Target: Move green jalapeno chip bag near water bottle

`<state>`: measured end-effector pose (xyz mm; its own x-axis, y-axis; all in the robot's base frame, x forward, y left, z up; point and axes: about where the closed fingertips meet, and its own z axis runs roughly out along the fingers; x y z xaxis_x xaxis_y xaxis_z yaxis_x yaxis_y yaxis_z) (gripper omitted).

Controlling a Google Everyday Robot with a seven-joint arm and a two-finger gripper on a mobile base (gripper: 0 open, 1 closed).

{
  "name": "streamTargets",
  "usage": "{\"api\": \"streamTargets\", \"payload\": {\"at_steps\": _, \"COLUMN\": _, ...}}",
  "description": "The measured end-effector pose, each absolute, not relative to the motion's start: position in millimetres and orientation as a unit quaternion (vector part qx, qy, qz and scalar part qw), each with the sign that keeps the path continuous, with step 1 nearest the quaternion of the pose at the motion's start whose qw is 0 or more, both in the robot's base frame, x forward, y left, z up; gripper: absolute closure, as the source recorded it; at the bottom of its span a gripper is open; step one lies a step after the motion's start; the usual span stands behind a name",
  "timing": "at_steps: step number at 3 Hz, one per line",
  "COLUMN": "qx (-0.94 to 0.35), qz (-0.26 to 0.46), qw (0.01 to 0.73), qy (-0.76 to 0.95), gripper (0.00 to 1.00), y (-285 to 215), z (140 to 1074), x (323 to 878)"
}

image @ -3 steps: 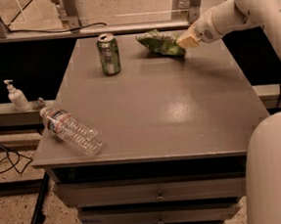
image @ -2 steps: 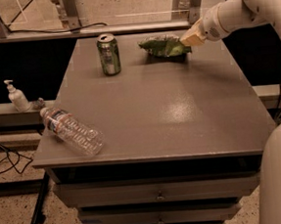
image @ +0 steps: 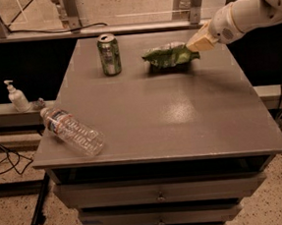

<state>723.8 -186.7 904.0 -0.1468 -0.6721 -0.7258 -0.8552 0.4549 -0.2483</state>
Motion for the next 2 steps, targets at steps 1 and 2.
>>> {"api": "streamTargets", "payload": {"at_steps": 1, "qx": -0.532, "qz": 0.166, "qw": 0.376, "qy": 0.740, "gripper": 1.00, "y": -176, "z": 901, "x": 668}}
{"api": "streamTargets", "payload": {"at_steps": 2, "qx": -0.555, "qz": 0.225, "qw": 0.354, "qy": 0.718, "gripper": 1.00, "y": -157, "z": 908, "x": 613}}
